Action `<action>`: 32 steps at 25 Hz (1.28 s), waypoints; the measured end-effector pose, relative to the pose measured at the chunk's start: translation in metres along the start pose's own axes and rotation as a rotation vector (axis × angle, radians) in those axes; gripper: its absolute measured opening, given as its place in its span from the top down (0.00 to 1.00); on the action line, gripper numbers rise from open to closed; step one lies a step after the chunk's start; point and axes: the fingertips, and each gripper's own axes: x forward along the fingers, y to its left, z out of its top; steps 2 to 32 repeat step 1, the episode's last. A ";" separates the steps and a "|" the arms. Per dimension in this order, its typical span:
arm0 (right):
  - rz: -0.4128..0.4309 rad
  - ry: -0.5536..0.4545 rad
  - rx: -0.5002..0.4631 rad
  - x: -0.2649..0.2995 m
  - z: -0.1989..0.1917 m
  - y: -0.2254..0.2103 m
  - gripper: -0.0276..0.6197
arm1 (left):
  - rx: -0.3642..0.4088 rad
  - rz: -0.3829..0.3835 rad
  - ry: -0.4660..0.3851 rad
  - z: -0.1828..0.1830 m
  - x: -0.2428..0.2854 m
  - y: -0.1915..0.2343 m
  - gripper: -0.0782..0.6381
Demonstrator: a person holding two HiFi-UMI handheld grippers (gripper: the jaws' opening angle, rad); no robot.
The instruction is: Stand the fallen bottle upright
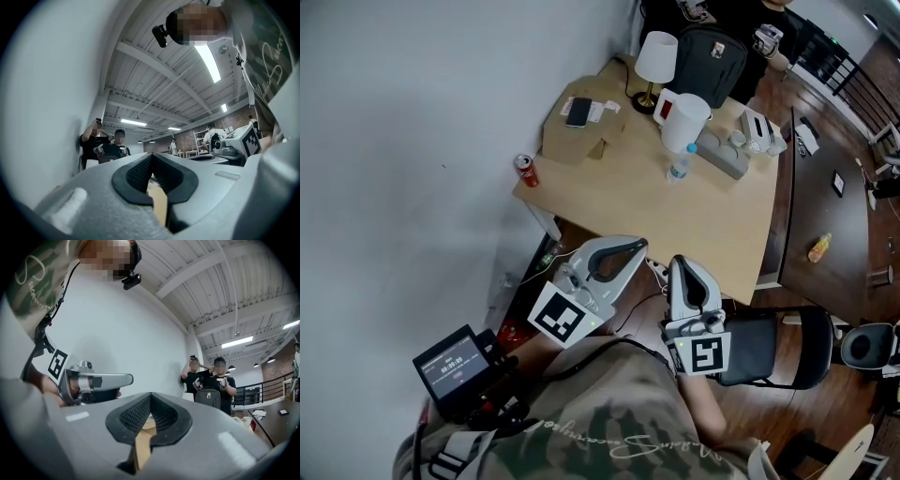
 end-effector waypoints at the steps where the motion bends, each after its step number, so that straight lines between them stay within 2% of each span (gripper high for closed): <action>1: 0.002 -0.001 0.001 0.001 -0.001 0.001 0.95 | 0.015 0.000 0.004 -0.001 -0.001 0.001 0.89; 32: 0.002 -0.001 0.001 0.001 -0.001 0.001 0.95 | 0.015 0.000 0.004 -0.001 -0.001 0.001 0.89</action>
